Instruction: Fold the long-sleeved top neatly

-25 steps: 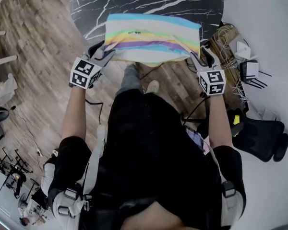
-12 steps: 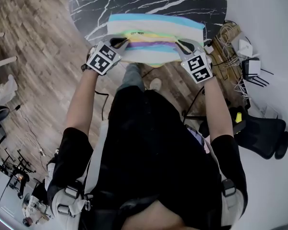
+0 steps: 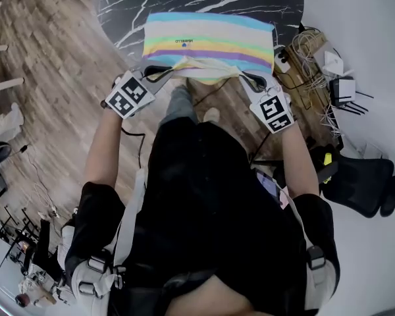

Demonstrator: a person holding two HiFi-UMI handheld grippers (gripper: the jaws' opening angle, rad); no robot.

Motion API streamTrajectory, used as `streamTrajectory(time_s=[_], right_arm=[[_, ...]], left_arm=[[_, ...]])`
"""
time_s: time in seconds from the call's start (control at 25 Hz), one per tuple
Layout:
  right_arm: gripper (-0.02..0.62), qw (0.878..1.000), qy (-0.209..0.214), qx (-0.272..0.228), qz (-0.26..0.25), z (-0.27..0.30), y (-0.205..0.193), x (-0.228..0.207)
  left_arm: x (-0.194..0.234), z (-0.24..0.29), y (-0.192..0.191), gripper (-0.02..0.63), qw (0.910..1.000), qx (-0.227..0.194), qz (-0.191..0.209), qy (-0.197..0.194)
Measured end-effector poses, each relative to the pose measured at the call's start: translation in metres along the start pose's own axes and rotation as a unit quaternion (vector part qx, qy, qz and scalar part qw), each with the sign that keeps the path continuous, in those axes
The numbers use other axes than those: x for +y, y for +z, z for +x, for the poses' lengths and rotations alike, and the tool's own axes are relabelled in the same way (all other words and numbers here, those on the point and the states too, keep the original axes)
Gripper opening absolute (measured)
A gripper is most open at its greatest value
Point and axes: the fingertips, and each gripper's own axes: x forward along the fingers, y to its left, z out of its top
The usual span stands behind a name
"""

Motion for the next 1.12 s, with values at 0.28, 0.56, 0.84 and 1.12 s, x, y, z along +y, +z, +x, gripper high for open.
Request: streamTrajectory(time_s=[0.28,0.56,0.84,1.12], right_arm=[[0.027,1.000,0.008,0.010,-0.024,-0.008,-0.019,0.037],[0.156,0.997,0.041,0.054,-0.029,-0.013,-0.049,0.056],[0.156,0.999,0.009,0.035,0.006,-0.011,-0.028,0.014],[0.156,1.000,0.016,0.010,-0.006,0.028,0.030,-0.017]], left_arm=[[-0.033,-0.004,-0.021,0.022,0.9995,0.018,0.003,0.024],[-0.043,-0.013,-0.043,0.181,0.9980,0.021,-0.046,0.037],[0.003,-0.032,-0.048,0.181,0.9877,-0.009,-0.118,0.103],[0.044,-0.045,-0.057,0.181,0.9629,-0.022,-0.215,0.161]])
